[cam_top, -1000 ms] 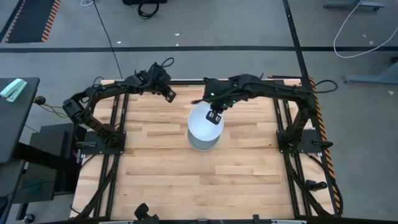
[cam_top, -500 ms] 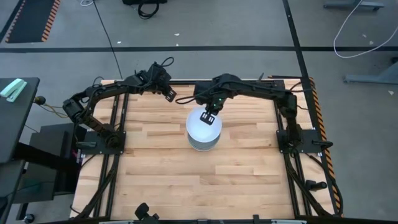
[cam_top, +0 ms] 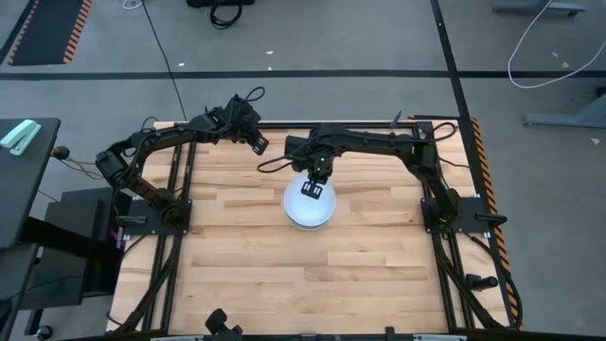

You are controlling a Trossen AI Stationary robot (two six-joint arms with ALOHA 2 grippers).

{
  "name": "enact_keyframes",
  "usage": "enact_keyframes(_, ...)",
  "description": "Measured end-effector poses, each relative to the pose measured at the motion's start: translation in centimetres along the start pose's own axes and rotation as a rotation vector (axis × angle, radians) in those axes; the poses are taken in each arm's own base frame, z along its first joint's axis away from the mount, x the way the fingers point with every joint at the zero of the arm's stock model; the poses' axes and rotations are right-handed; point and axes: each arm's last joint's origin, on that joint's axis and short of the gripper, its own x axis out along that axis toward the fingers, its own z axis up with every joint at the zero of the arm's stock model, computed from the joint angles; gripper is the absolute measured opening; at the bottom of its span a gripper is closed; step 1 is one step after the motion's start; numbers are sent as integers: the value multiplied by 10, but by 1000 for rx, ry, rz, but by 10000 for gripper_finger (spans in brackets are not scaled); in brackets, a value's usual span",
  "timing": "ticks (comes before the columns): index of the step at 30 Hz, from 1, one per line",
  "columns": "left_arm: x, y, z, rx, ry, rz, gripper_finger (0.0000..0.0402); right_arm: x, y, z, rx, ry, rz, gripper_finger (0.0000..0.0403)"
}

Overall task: Nest bowls inside each other
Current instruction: Stack the white bowl on the stacked bowl

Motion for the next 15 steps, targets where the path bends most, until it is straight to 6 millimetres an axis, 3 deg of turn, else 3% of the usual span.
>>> enact_keyframes(15,0,0,0,-4,-1,0,28,21,2,7,-62,-13,92,0)
